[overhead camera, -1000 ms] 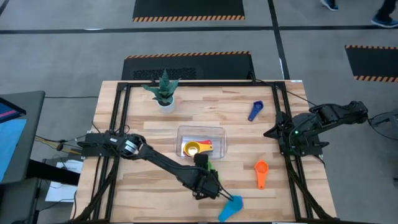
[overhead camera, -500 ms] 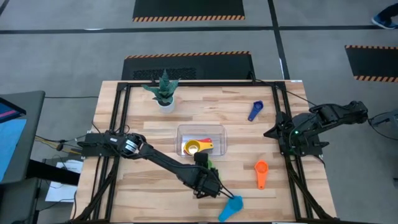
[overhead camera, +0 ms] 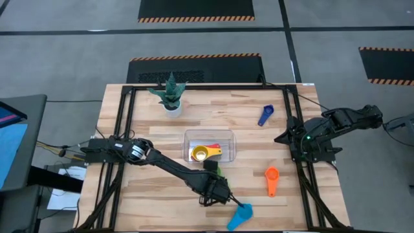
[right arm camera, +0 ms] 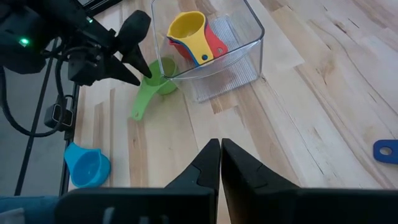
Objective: Nest measuring cups in basket
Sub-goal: Stack the green measuring cup into the yellow measuring cup
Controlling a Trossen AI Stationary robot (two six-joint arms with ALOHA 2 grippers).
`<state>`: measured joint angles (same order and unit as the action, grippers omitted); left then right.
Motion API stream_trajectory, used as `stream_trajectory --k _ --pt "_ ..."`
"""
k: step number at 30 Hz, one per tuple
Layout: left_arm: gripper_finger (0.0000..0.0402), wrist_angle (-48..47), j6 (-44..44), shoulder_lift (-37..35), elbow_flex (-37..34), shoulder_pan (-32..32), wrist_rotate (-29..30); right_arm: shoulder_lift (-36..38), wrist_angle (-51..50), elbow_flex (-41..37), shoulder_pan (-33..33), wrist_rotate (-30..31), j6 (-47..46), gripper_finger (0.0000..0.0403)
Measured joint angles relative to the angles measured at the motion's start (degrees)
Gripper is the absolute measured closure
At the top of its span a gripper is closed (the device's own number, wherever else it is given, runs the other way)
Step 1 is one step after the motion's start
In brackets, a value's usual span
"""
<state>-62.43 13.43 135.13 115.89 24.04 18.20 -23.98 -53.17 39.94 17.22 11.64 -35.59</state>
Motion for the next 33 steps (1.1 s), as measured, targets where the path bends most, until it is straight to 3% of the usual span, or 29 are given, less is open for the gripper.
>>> stream_trajectory --k 5,33 --pt "0.0254 2.91 1.66 0.0 -1.15 -1.24 2.57 0.01 0.02 0.0 0.0 0.0 0.0 0.0362" --pt "0.0261 5.75 -0.35 -0.13 -3.9 -2.32 1.14 0.01 0.04 0.0 0.0 -0.01 0.0 0.0362"
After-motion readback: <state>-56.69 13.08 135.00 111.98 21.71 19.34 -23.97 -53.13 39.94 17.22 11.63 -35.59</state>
